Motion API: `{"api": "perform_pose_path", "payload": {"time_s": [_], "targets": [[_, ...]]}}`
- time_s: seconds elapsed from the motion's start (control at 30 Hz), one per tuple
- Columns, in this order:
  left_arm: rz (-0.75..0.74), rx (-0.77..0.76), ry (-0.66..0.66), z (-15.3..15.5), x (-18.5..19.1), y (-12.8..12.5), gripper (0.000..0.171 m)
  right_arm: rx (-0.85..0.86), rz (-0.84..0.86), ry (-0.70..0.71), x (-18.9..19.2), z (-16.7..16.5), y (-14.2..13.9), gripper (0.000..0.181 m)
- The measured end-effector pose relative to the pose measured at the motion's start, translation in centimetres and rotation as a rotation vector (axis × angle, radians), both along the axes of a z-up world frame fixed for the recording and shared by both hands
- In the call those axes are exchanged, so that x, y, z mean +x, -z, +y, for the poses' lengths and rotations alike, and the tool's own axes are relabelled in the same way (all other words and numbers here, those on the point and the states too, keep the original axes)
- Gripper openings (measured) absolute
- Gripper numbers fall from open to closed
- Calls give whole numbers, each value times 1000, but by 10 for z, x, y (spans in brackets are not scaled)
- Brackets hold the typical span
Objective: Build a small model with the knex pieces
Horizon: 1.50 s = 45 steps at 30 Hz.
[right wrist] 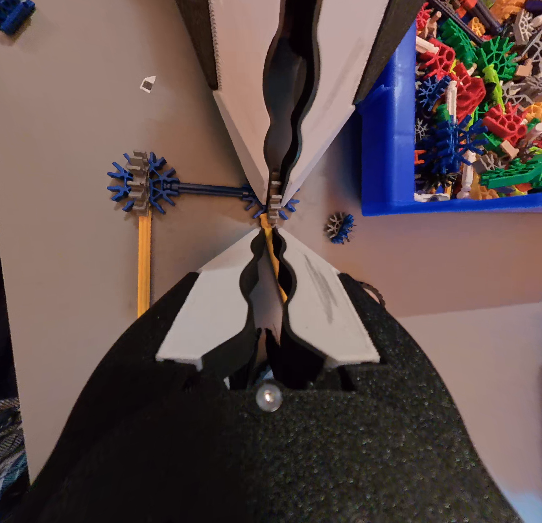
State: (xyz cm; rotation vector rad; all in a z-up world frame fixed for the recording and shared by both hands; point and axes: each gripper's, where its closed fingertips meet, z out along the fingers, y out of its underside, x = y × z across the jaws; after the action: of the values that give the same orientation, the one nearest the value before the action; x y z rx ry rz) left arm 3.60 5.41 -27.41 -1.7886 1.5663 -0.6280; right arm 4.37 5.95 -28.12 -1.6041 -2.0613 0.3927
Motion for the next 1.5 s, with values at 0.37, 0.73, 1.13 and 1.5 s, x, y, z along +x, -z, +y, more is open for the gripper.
{"api": "perform_pose_path", "payload": {"time_s": [0.37, 0.73, 1.13, 1.5], "targets": [[-5, -18, -18, 2, 0, 0, 4, -67, 0, 100, -3, 0, 0, 1], [-12, -8, -38, 4, 0, 0, 3, -133, 43, 253, -6, 2, -1, 0], [1, 40, -62, 7, -2, 0, 3, -171, 144, 394, -9, 5, -1, 1], [6, 53, -55, 9, -3, 0, 4, -54, 126, 303, -7, 12, -1, 11]]}}
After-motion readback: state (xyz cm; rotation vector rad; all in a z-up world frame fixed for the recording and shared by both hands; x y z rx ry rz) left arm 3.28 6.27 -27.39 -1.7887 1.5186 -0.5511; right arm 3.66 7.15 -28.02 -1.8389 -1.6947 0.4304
